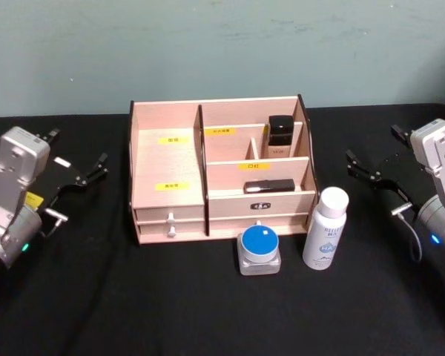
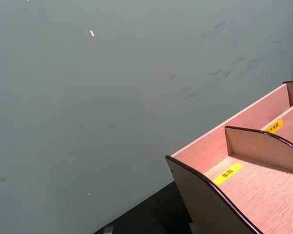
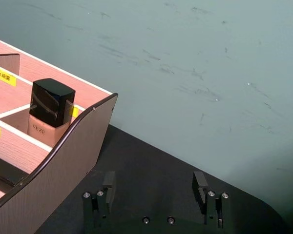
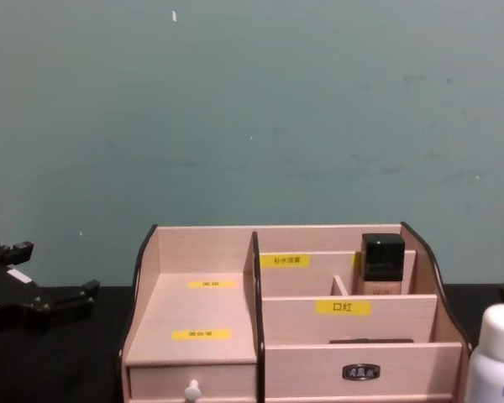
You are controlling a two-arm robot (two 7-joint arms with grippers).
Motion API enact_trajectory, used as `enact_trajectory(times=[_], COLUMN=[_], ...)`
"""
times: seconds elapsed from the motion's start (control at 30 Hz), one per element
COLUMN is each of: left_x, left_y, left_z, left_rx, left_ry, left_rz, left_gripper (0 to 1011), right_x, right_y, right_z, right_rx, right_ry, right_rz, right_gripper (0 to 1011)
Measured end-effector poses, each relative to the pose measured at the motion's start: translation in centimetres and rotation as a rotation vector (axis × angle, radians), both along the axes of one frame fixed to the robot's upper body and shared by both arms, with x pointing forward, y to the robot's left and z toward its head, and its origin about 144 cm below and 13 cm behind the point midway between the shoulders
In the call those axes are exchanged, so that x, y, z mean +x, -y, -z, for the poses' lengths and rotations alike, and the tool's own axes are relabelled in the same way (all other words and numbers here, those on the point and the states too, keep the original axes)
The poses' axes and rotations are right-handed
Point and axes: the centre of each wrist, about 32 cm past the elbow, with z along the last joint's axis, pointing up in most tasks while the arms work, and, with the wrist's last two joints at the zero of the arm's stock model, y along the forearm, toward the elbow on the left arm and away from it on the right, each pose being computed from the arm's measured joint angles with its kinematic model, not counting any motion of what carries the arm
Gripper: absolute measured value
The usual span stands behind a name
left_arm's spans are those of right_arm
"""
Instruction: Pick up the facial cleanser and watermelon frost from the table and place them into the tiered storage box.
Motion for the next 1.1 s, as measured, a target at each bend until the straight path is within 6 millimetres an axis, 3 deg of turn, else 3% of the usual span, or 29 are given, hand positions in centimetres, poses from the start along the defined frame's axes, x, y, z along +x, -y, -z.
enact_trajectory(times=[1.1], left_x=[0.0], left_y=[0.0], left_z=[0.0], left_rx=[0.0], left_ry=[0.0], left_rz=[0.0], left_gripper=[1001], right_x=[0.09], right_y=[0.19], right_z=[0.12], right_rx=[0.014], right_ry=[-0.004], right_rz=[0.007], right_gripper=[1003])
